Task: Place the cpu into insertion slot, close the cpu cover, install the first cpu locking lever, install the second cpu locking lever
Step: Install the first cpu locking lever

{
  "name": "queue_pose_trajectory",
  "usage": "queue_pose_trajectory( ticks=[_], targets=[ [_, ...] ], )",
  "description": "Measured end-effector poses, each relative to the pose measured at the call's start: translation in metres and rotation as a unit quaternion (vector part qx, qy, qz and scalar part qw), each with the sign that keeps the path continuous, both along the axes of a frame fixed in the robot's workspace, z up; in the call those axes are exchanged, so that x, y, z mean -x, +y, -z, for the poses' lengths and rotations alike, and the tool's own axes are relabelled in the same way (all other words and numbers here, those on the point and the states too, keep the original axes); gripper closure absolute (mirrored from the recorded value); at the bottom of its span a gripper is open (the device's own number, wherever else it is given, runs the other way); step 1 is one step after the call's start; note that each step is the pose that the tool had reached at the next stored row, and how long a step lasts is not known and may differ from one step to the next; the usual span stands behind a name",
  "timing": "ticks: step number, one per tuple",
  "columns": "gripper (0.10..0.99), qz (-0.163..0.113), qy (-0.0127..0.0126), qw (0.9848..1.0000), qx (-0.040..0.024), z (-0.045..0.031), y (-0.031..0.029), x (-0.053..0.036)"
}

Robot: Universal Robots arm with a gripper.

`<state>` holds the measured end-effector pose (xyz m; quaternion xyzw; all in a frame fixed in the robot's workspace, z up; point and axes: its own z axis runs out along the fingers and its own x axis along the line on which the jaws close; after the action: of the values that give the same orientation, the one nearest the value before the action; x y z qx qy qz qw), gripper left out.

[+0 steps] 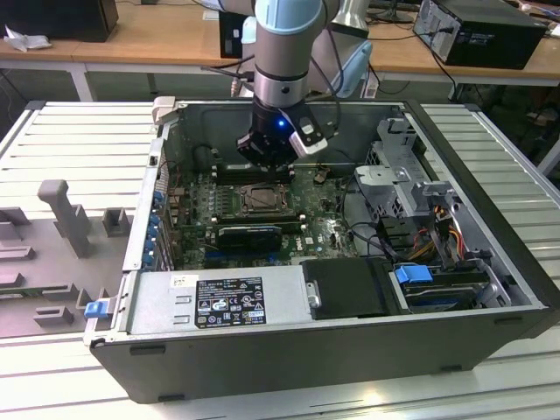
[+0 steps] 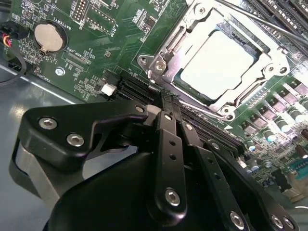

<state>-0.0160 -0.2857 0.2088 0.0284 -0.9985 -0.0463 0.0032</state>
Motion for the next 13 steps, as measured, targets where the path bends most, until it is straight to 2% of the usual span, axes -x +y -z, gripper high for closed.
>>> queue_pose_trajectory(
  ticks=[5,10,13],
  targets=[
    [0.98,-0.002,0.0001,1.0,0.0011,0.0045,0.0006,-0.0003],
    [0.98,-0.002,0.0001,1.0,0.0065,0.0058,0.0006,-0.0003],
    [0.98,-0.002,0.0,1.0,0.0073,0.0067,0.0006,-0.0004]
  ],
)
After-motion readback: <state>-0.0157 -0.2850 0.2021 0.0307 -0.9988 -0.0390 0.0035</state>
